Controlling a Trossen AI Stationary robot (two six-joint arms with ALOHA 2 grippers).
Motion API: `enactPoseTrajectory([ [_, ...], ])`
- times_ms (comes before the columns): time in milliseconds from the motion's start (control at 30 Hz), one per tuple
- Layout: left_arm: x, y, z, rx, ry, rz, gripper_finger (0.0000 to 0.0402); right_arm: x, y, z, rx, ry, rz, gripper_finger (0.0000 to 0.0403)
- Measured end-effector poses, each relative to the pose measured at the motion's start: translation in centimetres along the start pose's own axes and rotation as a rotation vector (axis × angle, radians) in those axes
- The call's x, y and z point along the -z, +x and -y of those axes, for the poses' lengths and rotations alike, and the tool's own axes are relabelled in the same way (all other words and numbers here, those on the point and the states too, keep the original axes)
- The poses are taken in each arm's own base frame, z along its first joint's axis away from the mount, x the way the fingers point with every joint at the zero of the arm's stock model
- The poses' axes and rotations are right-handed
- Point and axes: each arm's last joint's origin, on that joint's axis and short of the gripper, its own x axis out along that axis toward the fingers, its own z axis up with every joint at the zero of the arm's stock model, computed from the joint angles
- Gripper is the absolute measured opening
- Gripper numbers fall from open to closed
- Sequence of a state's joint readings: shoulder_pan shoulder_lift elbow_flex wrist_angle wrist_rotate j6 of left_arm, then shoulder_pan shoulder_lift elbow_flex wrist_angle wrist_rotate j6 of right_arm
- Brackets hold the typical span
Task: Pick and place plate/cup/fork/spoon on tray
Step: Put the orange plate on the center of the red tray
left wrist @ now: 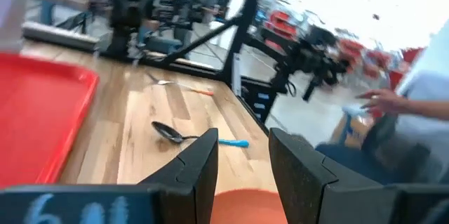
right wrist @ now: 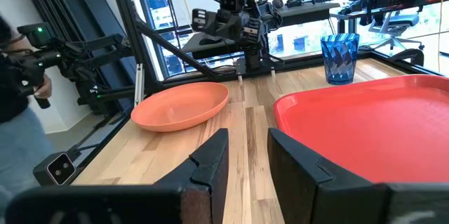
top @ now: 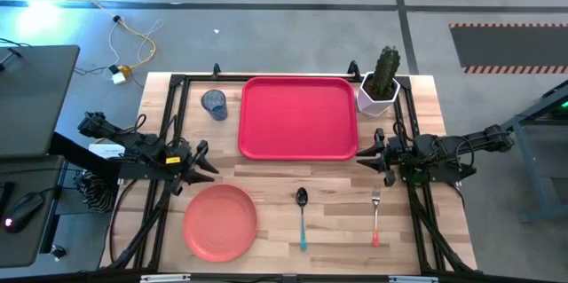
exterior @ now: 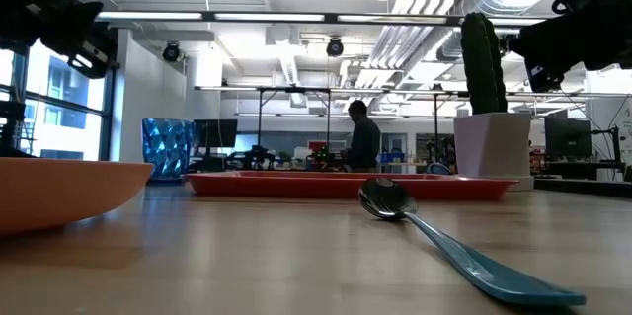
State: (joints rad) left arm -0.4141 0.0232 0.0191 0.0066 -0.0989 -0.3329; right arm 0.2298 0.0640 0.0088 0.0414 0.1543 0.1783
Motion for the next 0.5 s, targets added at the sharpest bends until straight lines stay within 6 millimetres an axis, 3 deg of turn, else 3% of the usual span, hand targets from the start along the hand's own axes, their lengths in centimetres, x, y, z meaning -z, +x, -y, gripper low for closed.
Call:
enactPoseTrajectory([
  [267,-0.5,-0.1,-0.4,-0.153,-0.172,0.105,0.0117,0.0,0.0,0.0,0.000,0.000,0.000,0.0091],
  [500,-1.7,-0.3,-0.6,-0.264,-0.380,0.312,0.0117,0.0,0.0,0.0,0.000,0.000,0.000,0.0091],
])
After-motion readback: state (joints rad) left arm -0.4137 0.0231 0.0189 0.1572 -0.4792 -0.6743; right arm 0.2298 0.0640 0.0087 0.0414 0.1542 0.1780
